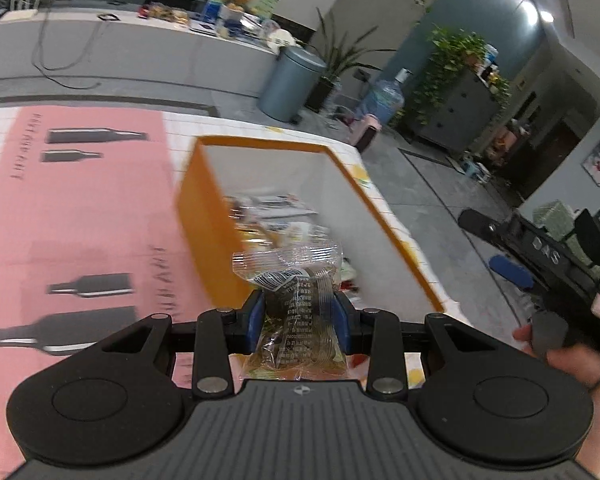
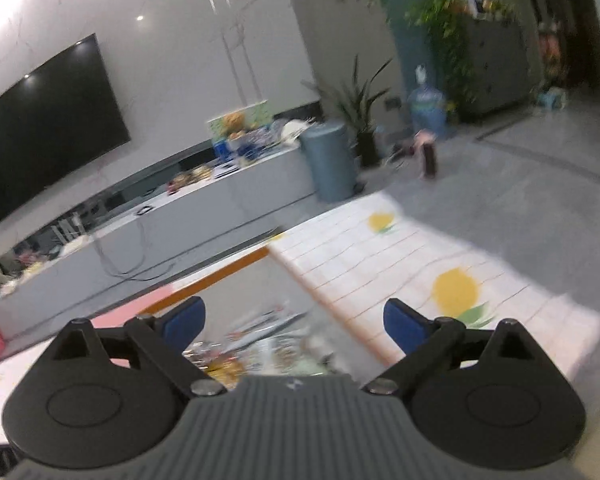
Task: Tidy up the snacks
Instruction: 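Carry the hawthorn pack into the box and open the right gripper, then lower the brown snack bag into the box and open the left gripper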
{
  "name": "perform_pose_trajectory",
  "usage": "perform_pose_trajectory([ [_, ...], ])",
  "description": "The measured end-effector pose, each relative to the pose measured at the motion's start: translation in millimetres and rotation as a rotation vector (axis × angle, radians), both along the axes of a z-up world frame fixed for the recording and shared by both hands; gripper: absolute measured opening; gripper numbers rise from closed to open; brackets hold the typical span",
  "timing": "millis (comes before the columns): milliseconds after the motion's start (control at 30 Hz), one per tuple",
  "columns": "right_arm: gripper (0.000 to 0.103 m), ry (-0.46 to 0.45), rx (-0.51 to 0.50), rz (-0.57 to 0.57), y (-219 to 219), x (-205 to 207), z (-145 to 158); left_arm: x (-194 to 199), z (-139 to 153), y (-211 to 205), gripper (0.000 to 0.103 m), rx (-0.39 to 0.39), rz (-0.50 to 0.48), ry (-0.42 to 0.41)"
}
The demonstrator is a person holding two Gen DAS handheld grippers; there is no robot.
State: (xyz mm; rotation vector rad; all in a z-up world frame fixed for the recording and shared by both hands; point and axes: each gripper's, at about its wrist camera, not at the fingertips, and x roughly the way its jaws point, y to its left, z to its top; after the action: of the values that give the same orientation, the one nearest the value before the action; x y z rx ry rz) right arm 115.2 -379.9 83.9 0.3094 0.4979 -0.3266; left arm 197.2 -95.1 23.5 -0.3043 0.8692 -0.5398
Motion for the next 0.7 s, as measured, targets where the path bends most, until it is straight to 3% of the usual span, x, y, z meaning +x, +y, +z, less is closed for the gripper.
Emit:
perform_pose_trajectory([
  [267, 0.093, 0.013, 0.092, -0.062, -36, -12, -17, 26, -22, -71, 0.040, 0.003, -0.068, 0.056],
  [500, 0.093, 0.049, 0.114, -0.062, -38, -8, -32, 45, -46, -119, 0.040, -0.010, -0.103, 0.107],
  [700, 0.093, 0.026, 0.135, -0.086, -47, -12, -32, 37, -53, -151, 0.042, 0.031, -0.108, 0.041],
])
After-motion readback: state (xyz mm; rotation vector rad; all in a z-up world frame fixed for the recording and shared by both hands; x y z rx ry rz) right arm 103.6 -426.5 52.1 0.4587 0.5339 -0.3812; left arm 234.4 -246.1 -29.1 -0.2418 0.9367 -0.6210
